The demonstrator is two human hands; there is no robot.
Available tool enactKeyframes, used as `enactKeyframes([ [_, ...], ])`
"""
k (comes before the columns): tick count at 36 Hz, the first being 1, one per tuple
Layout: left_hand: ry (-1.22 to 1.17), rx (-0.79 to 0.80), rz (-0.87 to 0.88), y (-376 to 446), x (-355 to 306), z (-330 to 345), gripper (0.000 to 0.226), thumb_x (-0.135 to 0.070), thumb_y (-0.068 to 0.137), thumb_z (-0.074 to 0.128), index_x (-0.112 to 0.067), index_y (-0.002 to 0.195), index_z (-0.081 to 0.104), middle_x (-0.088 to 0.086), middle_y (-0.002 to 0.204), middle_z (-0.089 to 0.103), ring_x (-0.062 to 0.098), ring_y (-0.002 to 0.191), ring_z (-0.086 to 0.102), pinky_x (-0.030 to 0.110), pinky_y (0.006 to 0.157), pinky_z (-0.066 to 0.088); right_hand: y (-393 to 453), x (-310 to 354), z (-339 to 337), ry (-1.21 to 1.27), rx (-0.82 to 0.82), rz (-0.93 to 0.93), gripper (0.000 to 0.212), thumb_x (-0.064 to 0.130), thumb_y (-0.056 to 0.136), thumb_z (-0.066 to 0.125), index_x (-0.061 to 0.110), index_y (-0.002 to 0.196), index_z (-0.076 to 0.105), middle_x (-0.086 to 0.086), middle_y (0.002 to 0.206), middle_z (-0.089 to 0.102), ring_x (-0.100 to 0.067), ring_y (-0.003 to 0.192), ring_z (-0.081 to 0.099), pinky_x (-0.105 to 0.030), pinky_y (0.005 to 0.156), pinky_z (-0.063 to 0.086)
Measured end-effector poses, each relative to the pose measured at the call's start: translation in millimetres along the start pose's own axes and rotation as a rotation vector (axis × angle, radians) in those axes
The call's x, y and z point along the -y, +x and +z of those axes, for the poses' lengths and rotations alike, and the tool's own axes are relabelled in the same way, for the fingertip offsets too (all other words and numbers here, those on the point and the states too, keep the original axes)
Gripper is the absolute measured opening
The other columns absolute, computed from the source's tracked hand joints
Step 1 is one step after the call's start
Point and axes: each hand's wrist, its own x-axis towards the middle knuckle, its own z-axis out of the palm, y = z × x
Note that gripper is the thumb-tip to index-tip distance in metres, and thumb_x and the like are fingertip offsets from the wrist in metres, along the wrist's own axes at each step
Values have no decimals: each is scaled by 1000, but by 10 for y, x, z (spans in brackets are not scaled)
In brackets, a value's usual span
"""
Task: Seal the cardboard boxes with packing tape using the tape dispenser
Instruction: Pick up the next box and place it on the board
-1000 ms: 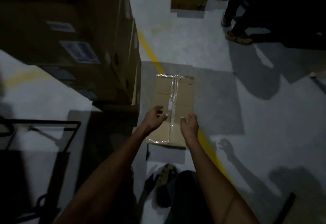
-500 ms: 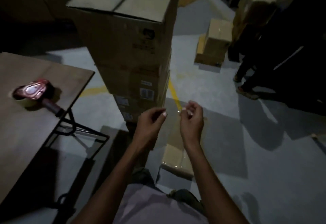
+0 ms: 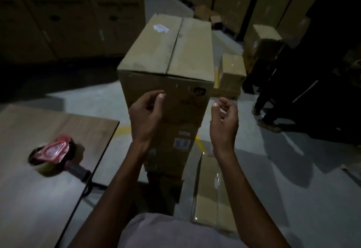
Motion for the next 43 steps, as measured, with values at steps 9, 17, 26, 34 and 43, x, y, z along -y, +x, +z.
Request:
enactKeyframes([
  [9, 33, -183, -37, 689, 443, -174, 21, -32, 100, 63, -12, 102, 71, 5, 99, 71, 17, 95, 65, 40, 85, 56, 152, -39, 666, -38, -8, 171, 52, 53, 105, 53, 19, 140, 36, -5, 139, 46, -20, 116, 52, -15, 74, 41],
  [17, 2, -363, -238, 829, 624, -165, 58, -53, 87, 73, -13, 109, 38, 4, 105, 42, 17, 96, 43, 22, 77, 38, 431, -28, 841, 86, -51, 325, 64, 72, 94, 55, 24, 130, 31, 4, 117, 54, -17, 102, 57, -29, 74, 44],
  [26, -369, 30, -499, 1128, 606, -183, 86, -76, 80, 62, -20, 143, 49, 7, 135, 60, 26, 120, 60, 52, 104, 51, 569, 160, 797, 214, 0, 433, 126, 92, 63, 58, 34, 167, 15, -4, 173, 24, -33, 155, 30, -58, 123, 31],
  [34, -434, -169, -560, 826, 414, -95, 76, -61, 71, 81, -19, 126, 49, 1, 115, 64, 23, 109, 65, 49, 94, 58, 545, 87, 645, 395, -29, 481, 95, 73, 78, 75, 39, 158, 37, -4, 157, 50, -34, 140, 51, -61, 114, 44],
  [43, -470, -308, -577, 1, 143, -217, 48, -40, 87, 77, -18, 119, 48, 7, 115, 61, 20, 99, 64, 32, 64, 57, 176, 36, 101, 372, 99, 401, 17, 58, 80, 76, 54, 86, 61, 14, 84, 72, -1, 64, 71, -27, 45, 55],
])
